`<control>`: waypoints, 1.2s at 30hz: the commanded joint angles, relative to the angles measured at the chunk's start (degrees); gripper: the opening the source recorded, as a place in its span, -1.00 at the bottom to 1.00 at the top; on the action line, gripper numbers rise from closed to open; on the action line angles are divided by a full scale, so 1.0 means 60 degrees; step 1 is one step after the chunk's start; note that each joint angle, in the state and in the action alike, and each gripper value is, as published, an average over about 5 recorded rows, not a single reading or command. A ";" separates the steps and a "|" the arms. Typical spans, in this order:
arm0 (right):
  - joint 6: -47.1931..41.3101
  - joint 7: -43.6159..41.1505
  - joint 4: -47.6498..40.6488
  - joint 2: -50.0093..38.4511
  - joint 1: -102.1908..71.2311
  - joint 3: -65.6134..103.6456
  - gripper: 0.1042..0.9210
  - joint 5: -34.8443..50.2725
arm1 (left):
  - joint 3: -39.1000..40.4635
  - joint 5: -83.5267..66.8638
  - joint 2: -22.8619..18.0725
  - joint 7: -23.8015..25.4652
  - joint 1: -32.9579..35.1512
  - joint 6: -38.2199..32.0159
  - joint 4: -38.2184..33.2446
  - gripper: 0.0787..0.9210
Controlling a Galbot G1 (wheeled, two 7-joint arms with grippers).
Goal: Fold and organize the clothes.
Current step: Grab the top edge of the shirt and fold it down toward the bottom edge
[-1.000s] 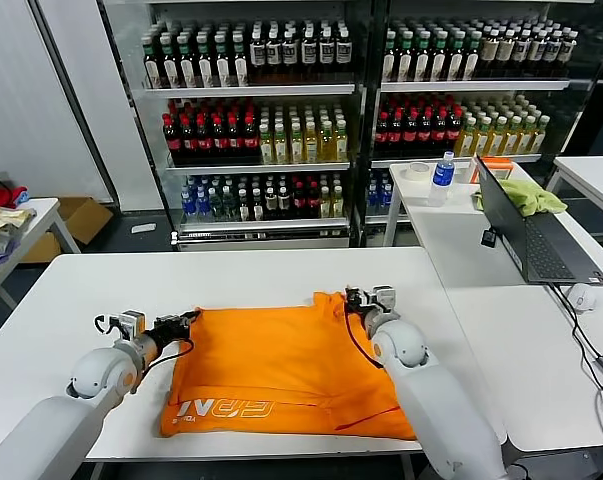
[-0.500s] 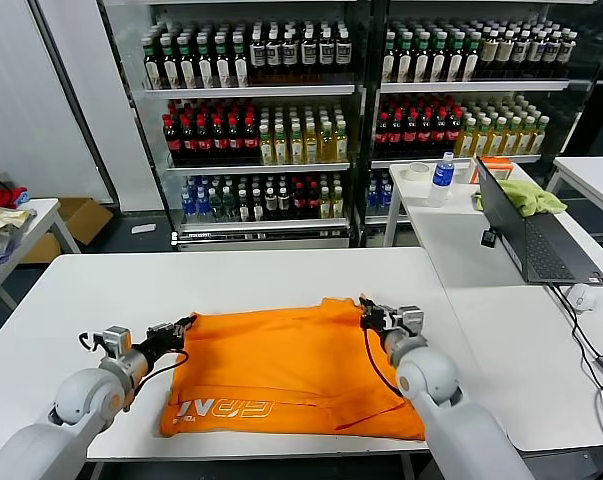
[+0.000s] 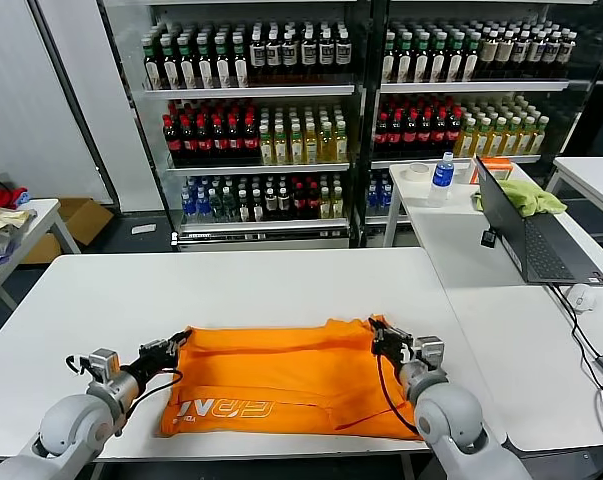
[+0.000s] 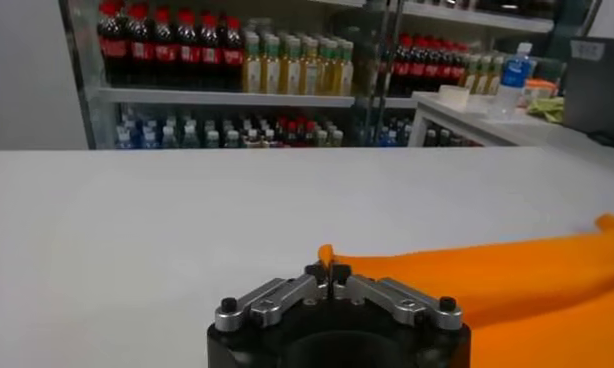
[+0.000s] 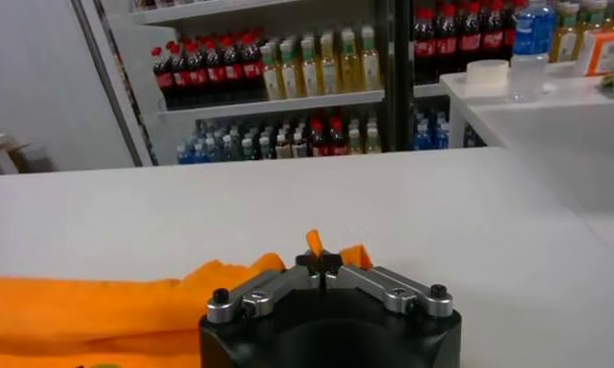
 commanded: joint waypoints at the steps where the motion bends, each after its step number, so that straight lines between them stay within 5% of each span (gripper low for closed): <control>1: 0.0023 0.0036 0.0876 -0.0078 -0.0972 0.0290 -0.99 -0.0016 | -0.0299 0.0035 -0.0011 0.0016 0.0913 -0.0107 -0.0343 -0.99; 36: 0.0060 -0.0220 0.0987 -0.0176 -0.1758 0.0558 -0.99 -0.0100 | -0.0485 0.0285 0.0318 -0.0103 0.1524 0.0142 -0.0874 -0.99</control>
